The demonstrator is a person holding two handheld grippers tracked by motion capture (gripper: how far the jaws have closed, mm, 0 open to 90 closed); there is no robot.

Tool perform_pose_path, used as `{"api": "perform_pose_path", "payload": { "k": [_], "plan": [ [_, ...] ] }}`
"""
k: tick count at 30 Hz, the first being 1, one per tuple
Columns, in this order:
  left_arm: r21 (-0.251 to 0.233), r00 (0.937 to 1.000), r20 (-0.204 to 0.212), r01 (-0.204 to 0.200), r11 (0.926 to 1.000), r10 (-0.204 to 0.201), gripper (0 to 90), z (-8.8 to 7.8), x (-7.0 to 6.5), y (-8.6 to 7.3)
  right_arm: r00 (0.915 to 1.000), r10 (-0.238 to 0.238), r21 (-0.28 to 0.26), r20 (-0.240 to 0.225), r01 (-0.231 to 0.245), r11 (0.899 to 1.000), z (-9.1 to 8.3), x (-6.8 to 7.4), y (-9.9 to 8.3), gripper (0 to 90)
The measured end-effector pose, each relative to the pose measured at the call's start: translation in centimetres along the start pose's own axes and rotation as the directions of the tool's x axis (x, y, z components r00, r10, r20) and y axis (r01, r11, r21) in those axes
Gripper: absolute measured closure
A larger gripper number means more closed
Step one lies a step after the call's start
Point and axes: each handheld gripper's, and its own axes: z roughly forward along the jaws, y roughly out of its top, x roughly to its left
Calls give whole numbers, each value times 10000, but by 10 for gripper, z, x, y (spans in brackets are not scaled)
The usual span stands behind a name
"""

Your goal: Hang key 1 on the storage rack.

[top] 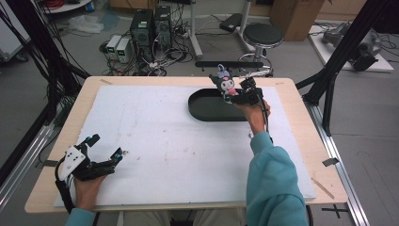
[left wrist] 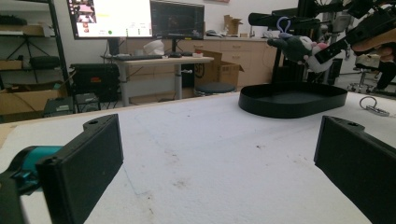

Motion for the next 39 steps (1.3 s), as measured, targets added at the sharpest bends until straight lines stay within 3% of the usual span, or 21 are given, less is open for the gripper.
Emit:
{"api": "perform_pose_path", "payload": {
  "k": [6,10,15,21,25,28,30,34,35,36,39],
  "plan": [
    [-13,10000,3,1,10000,-1,17,0,0,0,9998,-155,63,80,155,9999,1,1,0,474],
    [-8,10000,18,15,10000,-15,17,0,0,0,9998,-38,226,-220,43,9997,2,3,0,220],
    [-2,10000,1,2,10000,-2,17,0,0,0,9966,-253,40,-782,257,9997,-10,6,0,4],
    [-56,10000,5,53,10000,-53,17,0,0,0,9915,-504,-823,-1197,406,9958,-43,11,-2,7],
    [-76,10000,19,81,9999,-80,17,-1,1,0,9875,-785,-1740,-1367,541,9833,-69,10,-9,7],
    [-103,9999,11,153,9998,-153,17,-1,1,0,9841,-1047,-2174,-1436,718,9734,-86,10,-19,7],
    [-76,10000,20,98,9999,-97,17,-1,1,0,9832,-1053,-2236,-1492,702,9722,-94,10,-26,7],
    [-75,9999,20,105,9999,-105,17,-1,1,0,9827,-1234,-2777,-1381,811,9572,-111,10,-46,7],
    [-82,9999,19,102,9999,-102,17,-1,1,0,9848,-1172,-3087,-1283,726,9484,-118,10,-58,6],
    [-90,10000,19,78,9999,-78,17,-1,1,0,9848,-1172,-3087,-1283,726,9484,-118,10,-58,6],
    [-89,10000,18,74,9999,-74,17,-1,1,0,9859,-1213,-3630,-1154,718,9290,-126,10,-78,7]
  ]
}}
